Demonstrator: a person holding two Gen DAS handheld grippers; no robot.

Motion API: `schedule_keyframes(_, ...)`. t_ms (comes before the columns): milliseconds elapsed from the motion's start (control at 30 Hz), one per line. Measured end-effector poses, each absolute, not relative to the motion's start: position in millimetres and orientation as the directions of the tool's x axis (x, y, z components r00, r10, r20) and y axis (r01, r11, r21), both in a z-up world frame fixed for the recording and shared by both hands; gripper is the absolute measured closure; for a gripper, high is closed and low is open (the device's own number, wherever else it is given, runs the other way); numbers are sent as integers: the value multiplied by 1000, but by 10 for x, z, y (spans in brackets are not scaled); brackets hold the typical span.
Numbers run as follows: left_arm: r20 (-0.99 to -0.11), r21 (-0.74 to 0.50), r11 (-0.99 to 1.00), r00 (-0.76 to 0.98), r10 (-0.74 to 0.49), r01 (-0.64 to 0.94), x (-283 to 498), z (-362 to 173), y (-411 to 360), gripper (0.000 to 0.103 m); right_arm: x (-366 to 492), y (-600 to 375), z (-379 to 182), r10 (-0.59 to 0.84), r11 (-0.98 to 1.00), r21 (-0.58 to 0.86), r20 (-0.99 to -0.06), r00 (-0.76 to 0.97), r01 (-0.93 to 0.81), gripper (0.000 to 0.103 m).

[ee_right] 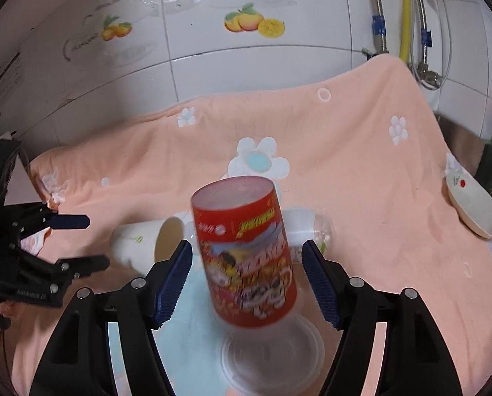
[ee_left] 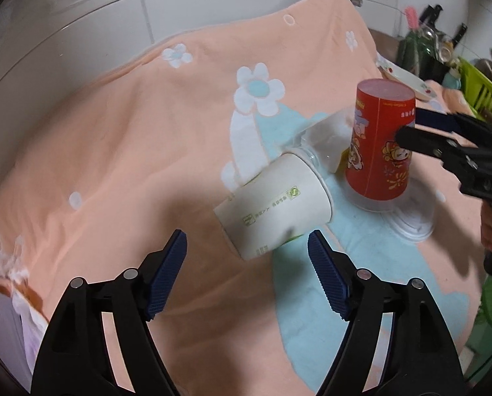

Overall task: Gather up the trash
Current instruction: 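Grasp the red cup with the right gripper while the left grasps the white paper cup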

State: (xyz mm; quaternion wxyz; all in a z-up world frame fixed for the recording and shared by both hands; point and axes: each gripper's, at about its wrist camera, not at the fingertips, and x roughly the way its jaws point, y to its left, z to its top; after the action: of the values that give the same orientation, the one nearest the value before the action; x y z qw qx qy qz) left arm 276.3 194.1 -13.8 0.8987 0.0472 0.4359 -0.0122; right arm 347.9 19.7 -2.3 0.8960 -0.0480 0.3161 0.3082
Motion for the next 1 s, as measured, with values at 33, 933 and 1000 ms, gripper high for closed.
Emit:
schedule_keyframes(33,-786,79,994,618,16,74,2788,-148,1933,25,3521,221,-38,524,804,112,-600,605,-585,36)
schedule_keyframes(933,-809,184,931,587,-39,317,3177,-418,1732,14,3449,234,10,541,790,103,-581,608,-604,40)
schedule_keyframes(1000,-812,182,931,583,-40,318,3193,-429,1735,14,3427,234,19,542,788,100,-581,607,-608,40)
